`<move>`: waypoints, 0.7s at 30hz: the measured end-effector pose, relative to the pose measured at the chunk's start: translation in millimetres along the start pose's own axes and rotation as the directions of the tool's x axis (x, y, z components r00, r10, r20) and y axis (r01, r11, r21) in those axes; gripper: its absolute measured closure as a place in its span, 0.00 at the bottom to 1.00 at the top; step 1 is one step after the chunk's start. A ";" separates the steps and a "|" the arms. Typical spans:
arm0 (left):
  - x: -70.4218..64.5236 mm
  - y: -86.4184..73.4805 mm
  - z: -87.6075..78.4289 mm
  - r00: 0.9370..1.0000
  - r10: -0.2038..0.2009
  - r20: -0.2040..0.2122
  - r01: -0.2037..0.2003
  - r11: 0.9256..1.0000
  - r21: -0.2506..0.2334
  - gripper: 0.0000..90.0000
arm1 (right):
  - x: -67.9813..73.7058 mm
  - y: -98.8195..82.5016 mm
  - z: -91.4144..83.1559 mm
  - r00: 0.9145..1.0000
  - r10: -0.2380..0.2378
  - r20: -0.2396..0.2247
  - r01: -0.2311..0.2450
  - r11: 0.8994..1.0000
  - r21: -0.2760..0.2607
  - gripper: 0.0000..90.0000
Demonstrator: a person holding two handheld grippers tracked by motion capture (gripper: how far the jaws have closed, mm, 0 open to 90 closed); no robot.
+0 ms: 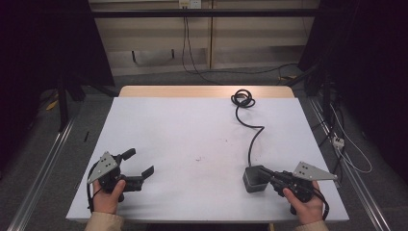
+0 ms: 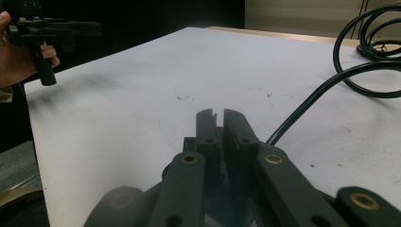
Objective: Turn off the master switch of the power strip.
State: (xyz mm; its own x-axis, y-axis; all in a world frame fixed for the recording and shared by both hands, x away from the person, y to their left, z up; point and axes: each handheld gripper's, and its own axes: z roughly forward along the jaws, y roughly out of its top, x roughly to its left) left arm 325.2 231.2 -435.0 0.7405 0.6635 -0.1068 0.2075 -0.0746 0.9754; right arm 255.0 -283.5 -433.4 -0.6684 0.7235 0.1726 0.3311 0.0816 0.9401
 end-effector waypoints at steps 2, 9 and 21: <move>0.0 0.1 -0.1 1.000 0.003 0.001 -0.003 1.000 0.001 0.04 | -0.3 0.0 -0.1 1.000 0.002 -0.002 -0.002 1.000 0.000 0.97; -0.1 -0.1 0.1 1.000 0.001 0.000 -0.001 1.000 0.001 0.04 | -0.5 0.7 -0.5 1.000 0.008 -0.013 -0.007 1.000 0.013 1.00; -0.2 -0.2 0.1 1.000 -0.001 -0.001 0.001 1.000 0.002 0.04 | -0.2 1.3 0.0 1.000 -0.009 -0.028 0.009 1.000 0.024 1.00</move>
State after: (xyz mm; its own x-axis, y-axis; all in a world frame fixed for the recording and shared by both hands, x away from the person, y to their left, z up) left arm 325.0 231.0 -435.2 0.7394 0.6646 -0.1075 0.2093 -0.0752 0.9750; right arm 255.6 -283.6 -432.3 -0.6896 0.7033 0.1726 0.3408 0.1048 0.9343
